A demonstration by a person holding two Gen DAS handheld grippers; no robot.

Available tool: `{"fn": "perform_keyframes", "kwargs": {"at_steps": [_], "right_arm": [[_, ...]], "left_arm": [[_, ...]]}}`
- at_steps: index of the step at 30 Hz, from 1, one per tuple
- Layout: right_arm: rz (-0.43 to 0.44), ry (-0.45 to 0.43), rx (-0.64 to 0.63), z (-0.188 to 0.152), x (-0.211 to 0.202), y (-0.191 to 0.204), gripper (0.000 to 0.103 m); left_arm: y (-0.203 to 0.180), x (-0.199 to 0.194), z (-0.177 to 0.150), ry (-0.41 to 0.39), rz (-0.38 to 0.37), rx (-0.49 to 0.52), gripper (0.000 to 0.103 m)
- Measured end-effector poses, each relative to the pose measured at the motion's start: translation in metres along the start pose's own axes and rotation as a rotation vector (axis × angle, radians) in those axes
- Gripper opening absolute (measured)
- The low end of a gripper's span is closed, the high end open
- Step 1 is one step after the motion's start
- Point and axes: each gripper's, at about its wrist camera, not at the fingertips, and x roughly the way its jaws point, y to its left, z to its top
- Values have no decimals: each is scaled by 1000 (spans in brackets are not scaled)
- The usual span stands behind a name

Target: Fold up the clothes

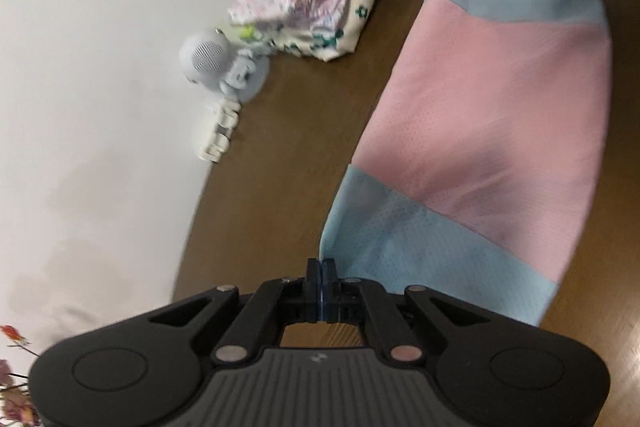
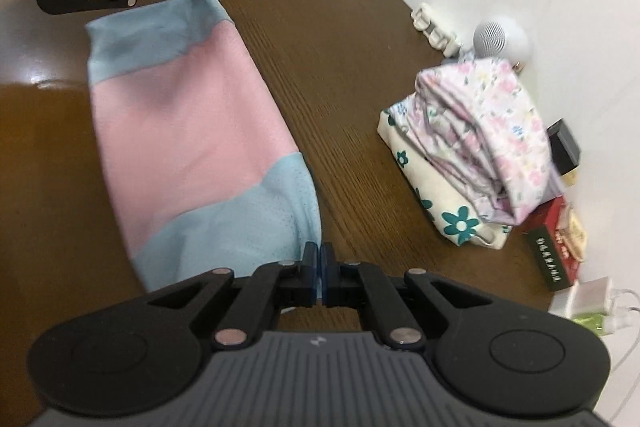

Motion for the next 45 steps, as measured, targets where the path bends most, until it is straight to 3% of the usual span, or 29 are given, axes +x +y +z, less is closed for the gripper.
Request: {"fn": "perform_keyframes", "kwargs": {"at_steps": [6,10,12,13,14,15,18,21,22,25,28,35,45], "right_arm": [[0,-24,38,3,18,-17,1],[-20,-56,85,2,26,-24,4],[-49,-99,140,-3,25,-28,17],[-76,-140,186,-8,19,-30,34],[-98,-188,233,-14,10,-31,38],[-96,-241,281,-20,-1,-31,37],[16,-382,359,-33,-26,-13,37],[93,-411,331,-34,-19,16,38],[116,-417,320,-33,-16,27,40],[106,-404,343,-41,4,39,42],[97,-388,390,-56,20,37,43],[96,-443,411,-75,25,37,48],[121,-430,410,-89,9,56,49]], "left_arm": [[3,19,-3,28,-52,-27,0],[0,20,-10,18,-81,-88,10],[3,14,-17,-4,-75,-160,23],[6,8,-21,-23,-63,-211,34],[10,0,-26,-55,-49,-279,44],[15,-7,-31,-92,-45,-345,46],[12,-38,-42,-229,-83,-478,47],[-5,-51,-39,-305,-135,-503,46],[-11,-50,-38,-309,-149,-505,46],[-26,-36,-40,-284,-195,-540,31],[-31,-19,-51,-257,-218,-609,31],[-21,-8,-78,-297,-311,-726,31],[-38,-28,-89,-304,-346,-733,31]]}}
